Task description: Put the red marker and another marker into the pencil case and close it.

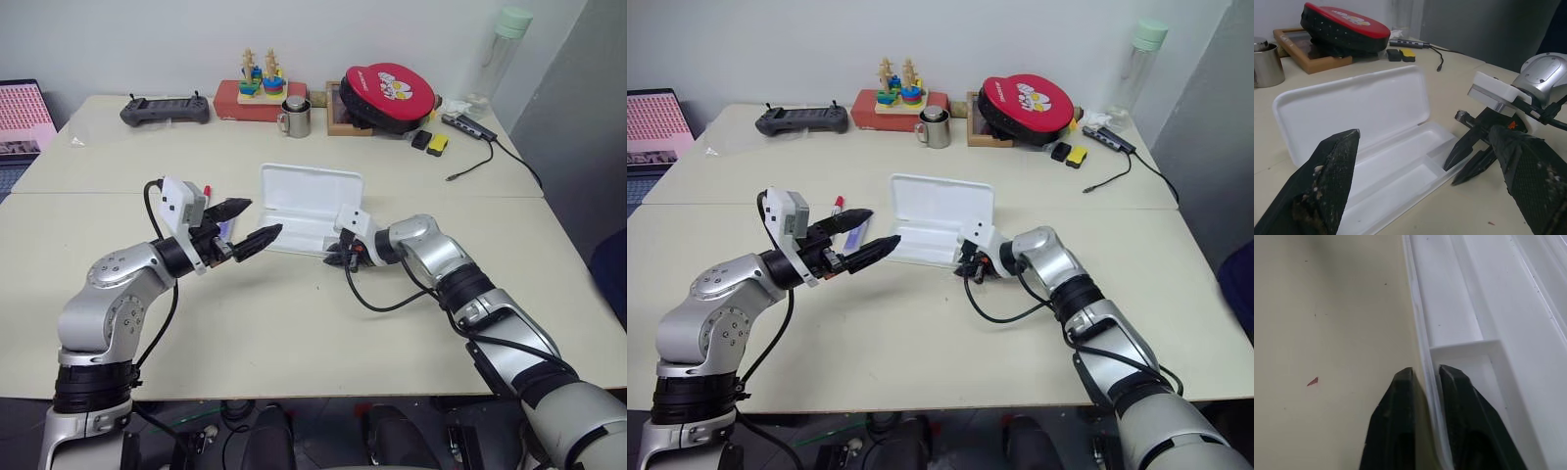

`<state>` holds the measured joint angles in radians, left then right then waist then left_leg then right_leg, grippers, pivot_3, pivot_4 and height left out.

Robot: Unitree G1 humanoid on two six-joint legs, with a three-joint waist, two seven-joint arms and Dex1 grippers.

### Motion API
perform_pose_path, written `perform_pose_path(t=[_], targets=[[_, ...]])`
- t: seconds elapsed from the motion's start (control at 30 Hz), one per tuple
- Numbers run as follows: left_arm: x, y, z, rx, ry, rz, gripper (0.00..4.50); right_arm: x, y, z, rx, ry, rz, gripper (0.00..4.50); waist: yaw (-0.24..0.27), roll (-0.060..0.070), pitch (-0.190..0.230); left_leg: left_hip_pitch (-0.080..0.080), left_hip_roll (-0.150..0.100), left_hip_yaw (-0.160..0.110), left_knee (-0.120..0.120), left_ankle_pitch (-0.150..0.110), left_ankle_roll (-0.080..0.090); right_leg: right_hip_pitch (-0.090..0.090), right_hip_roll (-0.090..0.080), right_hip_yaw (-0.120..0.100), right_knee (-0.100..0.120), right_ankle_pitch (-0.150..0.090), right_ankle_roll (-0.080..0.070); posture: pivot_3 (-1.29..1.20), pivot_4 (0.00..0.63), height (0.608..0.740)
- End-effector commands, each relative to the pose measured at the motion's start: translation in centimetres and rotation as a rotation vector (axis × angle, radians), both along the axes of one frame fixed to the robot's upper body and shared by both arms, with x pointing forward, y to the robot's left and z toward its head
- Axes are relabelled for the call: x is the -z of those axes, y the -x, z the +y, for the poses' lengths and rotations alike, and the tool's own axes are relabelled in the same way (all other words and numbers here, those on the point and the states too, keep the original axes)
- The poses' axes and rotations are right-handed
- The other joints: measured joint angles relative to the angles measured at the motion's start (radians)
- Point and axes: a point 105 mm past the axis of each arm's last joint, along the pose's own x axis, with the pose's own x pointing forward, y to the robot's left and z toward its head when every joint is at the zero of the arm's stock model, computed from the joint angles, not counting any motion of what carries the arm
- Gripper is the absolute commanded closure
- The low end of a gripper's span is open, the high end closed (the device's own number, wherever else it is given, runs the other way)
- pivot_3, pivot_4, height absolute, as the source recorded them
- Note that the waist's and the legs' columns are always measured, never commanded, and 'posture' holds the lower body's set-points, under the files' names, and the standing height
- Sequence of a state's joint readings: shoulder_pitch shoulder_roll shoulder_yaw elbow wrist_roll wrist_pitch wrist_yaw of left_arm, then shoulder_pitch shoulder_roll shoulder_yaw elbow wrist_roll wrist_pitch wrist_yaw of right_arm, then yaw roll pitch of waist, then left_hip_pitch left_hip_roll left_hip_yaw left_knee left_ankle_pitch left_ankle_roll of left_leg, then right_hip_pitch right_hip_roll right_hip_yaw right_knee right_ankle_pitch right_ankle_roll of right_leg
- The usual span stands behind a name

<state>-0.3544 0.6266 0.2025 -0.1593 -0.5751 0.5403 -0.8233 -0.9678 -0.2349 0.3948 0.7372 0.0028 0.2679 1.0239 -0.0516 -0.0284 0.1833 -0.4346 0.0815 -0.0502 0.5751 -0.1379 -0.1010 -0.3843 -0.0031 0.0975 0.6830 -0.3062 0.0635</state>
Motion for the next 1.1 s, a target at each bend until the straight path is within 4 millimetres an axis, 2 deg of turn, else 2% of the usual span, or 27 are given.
perform_pose_path(t=[0.03,0.13,0.23,0.43,0.57,0.67,0.77,0.93,1.03,1.1], targets=[[-1.2,0.2,0.0,0.013,-0.007,-0.042,0.00,-1.4,-0.4,0.2,-0.009,-0.026,-0.044,4.46,0.000,0.000,0.000,0.000,0.000,0.000,0.000,0.000,0.000,0.000,0.000,0.000,0.000,0.000,0.000,0.00,0.150,0.740],[-1.0,0.2,0.0,0.010,-0.009,-0.036,0.00,-1.5,-0.2,0.2,-0.022,-0.034,-0.060,4.46,0.000,0.000,0.000,0.000,0.000,0.000,0.000,0.000,0.000,0.000,0.000,0.000,0.000,0.000,0.000,0.00,0.150,0.740],[-0.8,0.5,0.7,-0.007,-0.030,-0.025,0.00,-1.6,1.0,0.5,-0.104,-0.048,-0.078,4.46,0.000,0.000,0.000,0.000,0.000,0.000,0.000,0.000,0.000,0.000,0.000,0.000,0.000,0.000,0.000,0.00,0.150,0.740],[0.9,0.9,5.0,-0.130,-0.094,0.039,0.00,0.2,5.0,0.3,-0.256,-0.017,-0.018,4.46,-0.005,0.001,0.000,0.000,0.000,0.000,-0.002,0.000,0.000,-0.001,0.000,0.000,0.000,-0.001,-0.001,0.00,0.150,0.740],[0.9,1.0,6.3,-0.174,-0.073,0.047,0.00,0.7,5.5,0.1,-0.250,-0.006,-0.007,4.46,-0.005,0.000,0.000,0.000,0.000,0.000,-0.002,0.000,0.000,-0.001,0.000,0.000,0.000,-0.001,-0.001,0.00,0.150,0.740],[2.0,0.4,8.0,-0.269,-0.095,0.071,0.00,0.7,5.5,0.3,-0.243,-0.009,-0.007,4.46,-0.005,0.000,0.000,0.000,0.000,0.000,-0.001,0.000,0.000,-0.001,0.000,0.000,0.000,-0.001,0.000,0.00,0.150,0.740],[2.6,-0.7,9.1,-0.370,-0.087,0.081,0.00,-0.3,5.3,0.5,-0.238,-0.038,-0.019,3.99,-0.004,0.000,0.000,0.001,0.000,0.000,-0.001,0.000,0.000,0.000,0.000,0.000,0.000,-0.001,0.001,0.00,0.150,0.740],[2.5,-2.5,10.7,-0.518,-0.069,0.058,0.00,-2.3,5.4,0.7,-0.231,-0.112,-0.045,2.83,-0.001,0.000,0.000,0.000,0.000,0.000,0.000,0.000,0.000,0.000,0.000,0.000,0.000,0.000,0.000,0.00,0.150,0.740],[3.2,-4.4,11.5,-0.645,-0.049,0.082,0.00,-6.0,5.4,1.7,-0.202,-0.324,-0.071,2.15,0.004,0.000,0.000,0.000,0.000,0.000,-0.001,0.000,0.000,-0.001,0.000,0.000,0.000,0.000,0.000,0.00,0.150,0.740],[3.4,-5.4,11.6,-0.700,-0.041,0.093,0.00,-7.1,5.2,1.9,-0.168,-0.386,-0.087,1.58,0.005,0.000,0.000,0.000,0.000,-0.001,-0.001,0.000,0.000,-0.001,0.000,-0.001,0.001,0.000,0.000,0.00,0.150,0.740]])
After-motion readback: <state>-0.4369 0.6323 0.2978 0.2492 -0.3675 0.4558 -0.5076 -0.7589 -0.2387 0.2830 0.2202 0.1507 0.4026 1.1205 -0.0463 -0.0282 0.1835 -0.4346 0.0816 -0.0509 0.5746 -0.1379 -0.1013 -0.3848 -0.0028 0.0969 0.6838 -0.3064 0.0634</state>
